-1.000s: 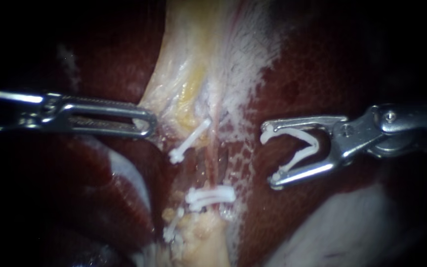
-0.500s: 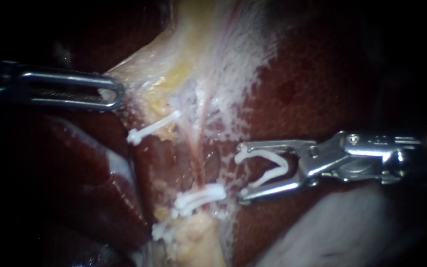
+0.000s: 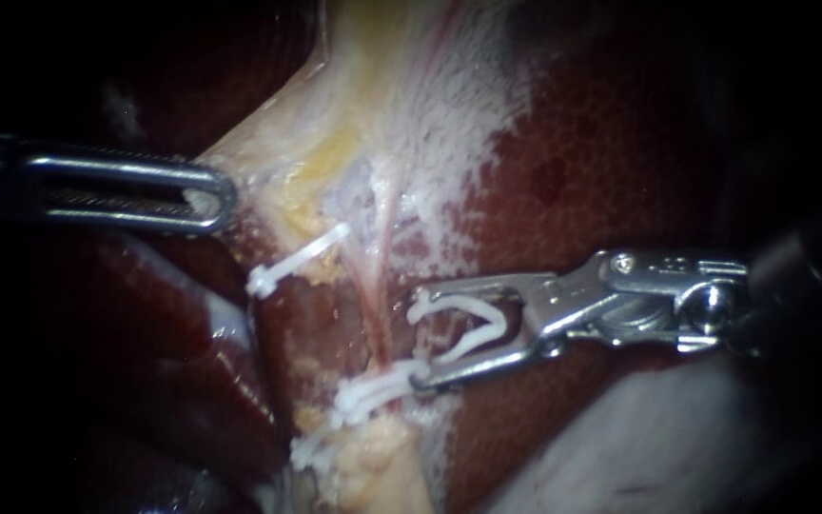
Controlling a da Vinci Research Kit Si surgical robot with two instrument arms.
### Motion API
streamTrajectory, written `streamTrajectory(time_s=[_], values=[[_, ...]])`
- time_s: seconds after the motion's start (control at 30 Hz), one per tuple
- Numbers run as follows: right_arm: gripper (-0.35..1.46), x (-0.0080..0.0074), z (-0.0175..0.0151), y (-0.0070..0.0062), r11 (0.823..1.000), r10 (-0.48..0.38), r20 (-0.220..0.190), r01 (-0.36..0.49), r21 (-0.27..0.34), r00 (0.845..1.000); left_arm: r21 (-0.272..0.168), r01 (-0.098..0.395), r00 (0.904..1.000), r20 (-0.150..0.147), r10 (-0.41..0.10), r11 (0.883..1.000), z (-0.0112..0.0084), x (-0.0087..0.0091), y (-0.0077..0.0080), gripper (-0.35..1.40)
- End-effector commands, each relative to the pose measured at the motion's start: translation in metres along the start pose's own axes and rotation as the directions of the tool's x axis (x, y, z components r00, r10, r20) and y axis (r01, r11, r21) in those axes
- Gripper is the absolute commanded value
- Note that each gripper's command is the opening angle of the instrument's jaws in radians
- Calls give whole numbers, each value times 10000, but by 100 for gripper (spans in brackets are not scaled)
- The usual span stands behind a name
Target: Clipping third clip right tube
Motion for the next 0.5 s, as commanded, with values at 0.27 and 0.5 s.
streamTrajectory(time_s=[0.27, 0.5], values=[[56, 3, 17, 5, 9998, -169, 78, 168, 145, 9998, 17, -10, 10000, -5, 10, 10000, 1, 2, -2, -35], [56, 5, 20, 10, 9998, -156, 68, 155, 112, 9999, 33, -13, 10000, -9, 13, 10000, 2, 2, -6, -35]])
